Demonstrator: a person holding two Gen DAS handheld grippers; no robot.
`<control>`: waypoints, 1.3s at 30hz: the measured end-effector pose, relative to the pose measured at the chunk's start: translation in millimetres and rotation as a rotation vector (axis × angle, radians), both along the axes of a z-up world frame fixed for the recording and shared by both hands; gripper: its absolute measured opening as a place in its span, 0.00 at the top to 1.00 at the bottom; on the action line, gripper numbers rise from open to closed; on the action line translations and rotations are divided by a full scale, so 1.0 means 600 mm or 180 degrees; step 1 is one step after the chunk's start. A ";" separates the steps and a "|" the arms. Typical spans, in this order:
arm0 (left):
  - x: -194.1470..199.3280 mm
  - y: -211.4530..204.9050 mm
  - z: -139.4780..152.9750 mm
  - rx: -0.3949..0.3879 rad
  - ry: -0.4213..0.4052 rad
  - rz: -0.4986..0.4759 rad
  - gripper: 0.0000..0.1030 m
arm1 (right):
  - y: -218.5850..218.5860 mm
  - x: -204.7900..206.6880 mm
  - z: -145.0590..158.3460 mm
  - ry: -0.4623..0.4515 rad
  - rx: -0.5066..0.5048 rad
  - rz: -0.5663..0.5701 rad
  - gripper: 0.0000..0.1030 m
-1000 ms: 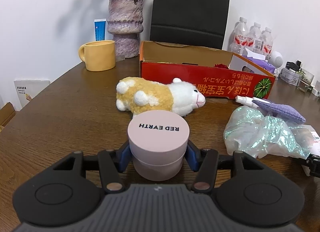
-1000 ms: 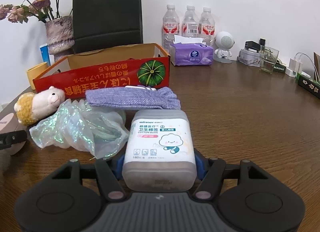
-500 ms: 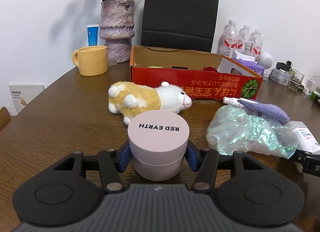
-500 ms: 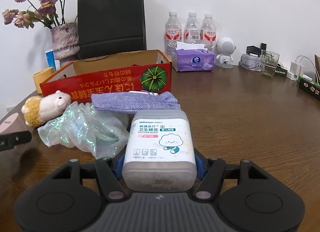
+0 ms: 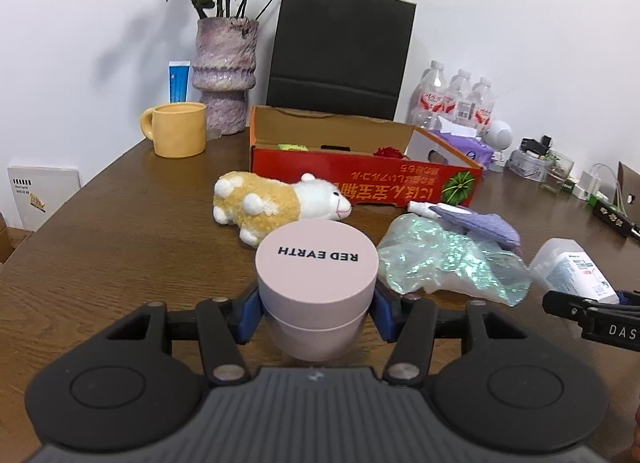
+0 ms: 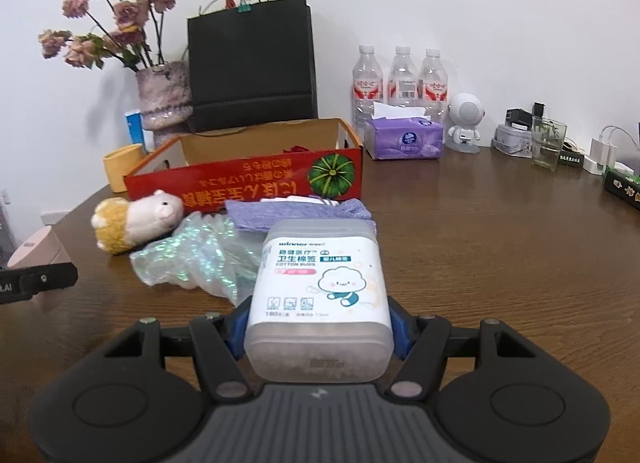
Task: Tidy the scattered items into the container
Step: 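Lift and carry pink jar and white tub over the cardboard box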
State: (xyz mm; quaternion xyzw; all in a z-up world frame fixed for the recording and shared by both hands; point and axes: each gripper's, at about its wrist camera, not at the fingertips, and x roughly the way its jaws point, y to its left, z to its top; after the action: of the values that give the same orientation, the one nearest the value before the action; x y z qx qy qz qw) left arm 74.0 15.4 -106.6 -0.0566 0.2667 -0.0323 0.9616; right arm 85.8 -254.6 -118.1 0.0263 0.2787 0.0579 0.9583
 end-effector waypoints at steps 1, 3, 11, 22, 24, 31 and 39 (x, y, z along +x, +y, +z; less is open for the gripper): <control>-0.005 -0.001 0.003 -0.0007 -0.0010 -0.0005 0.46 | 0.000 -0.005 0.003 -0.0003 0.0014 0.0020 0.39; -0.015 -0.002 0.008 -0.0028 -0.0027 -0.0029 0.46 | 0.003 -0.016 0.009 -0.0026 0.0015 0.0054 0.39; -0.057 -0.005 0.033 -0.0082 -0.0159 -0.0034 0.46 | 0.004 -0.057 0.043 -0.0200 0.0037 0.0102 0.39; -0.076 0.003 0.084 -0.0099 -0.0308 -0.0115 0.46 | 0.011 -0.063 0.095 -0.0310 -0.0044 0.0257 0.39; -0.074 0.005 0.097 -0.0105 -0.0330 -0.0167 0.46 | 0.010 -0.056 0.106 -0.0300 -0.0042 0.0282 0.39; -0.055 0.015 0.135 -0.0243 -0.0357 -0.0310 0.46 | 0.009 -0.029 0.138 -0.0271 -0.0004 0.0371 0.39; -0.023 0.014 0.161 -0.0224 -0.0381 -0.0348 0.46 | 0.021 0.005 0.160 -0.0212 -0.0038 0.0465 0.39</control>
State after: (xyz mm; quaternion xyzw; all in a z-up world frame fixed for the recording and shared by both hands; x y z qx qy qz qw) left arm 60.0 23.9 -10.1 -0.0736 0.2102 -0.0974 0.9700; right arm 88.6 -242.3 -22.3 -0.0018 0.2482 0.1268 0.9604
